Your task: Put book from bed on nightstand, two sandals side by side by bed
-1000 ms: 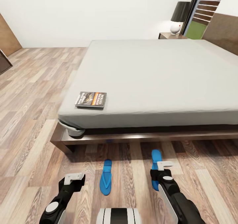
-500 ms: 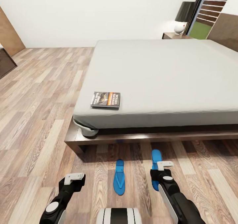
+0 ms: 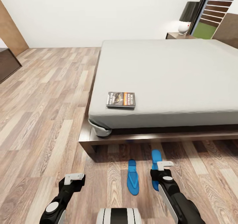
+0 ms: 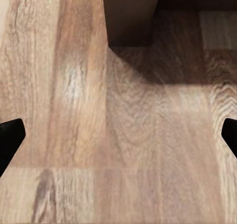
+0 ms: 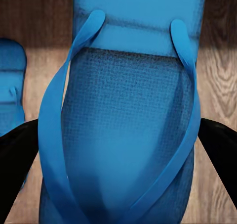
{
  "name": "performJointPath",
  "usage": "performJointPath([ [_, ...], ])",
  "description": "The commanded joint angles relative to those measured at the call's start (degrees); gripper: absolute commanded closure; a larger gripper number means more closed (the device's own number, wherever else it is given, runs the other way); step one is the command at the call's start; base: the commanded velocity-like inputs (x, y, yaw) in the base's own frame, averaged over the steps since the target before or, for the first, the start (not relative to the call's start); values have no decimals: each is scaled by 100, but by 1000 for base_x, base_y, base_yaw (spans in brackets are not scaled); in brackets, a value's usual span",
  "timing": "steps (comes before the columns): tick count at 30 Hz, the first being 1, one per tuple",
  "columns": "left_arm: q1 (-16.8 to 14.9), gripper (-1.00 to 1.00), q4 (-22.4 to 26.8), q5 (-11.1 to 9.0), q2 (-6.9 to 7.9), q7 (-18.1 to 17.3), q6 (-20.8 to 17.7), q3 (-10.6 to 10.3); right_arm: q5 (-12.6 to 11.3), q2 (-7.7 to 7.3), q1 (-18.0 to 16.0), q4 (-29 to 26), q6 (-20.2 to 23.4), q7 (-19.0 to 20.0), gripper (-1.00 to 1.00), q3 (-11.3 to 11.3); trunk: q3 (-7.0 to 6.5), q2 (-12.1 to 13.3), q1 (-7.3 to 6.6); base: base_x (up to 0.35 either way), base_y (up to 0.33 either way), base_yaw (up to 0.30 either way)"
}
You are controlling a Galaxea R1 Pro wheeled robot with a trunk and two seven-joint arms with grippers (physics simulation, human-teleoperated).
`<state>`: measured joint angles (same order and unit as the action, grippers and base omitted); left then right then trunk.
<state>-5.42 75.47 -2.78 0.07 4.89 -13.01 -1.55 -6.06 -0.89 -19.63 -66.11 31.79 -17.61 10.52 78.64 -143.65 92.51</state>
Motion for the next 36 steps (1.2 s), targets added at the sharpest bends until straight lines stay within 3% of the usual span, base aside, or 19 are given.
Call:
performJointPath([
  [1,-2,-100,4,-27,2,38,-26,-12,-61,-8,-3,-8,25,-58,100,20,4,-2,-1,0,292,0],
  [23,-1,-100,12,-17,6,38,-17,-12,-46,-16,-72,219,37,368,100,-3,4,-2,-1,60,60,0],
  [29,2,-100,20,-5,30,38,-16,-7,-40,-35,-450,937,15,613,100,-6,4,-2,-1,4,2,0],
  [30,5,-100,21,-4,42,38,-12,-4,-24,-53,-677,1268,-39,780,100,-10,4,-2,-1,0,0,0],
  [36,13,-100,21,-3,46,38,-10,-3,-34,-200,-1117,1931,-334,834,100,-24,4,-2,-1,0,0,0],
])
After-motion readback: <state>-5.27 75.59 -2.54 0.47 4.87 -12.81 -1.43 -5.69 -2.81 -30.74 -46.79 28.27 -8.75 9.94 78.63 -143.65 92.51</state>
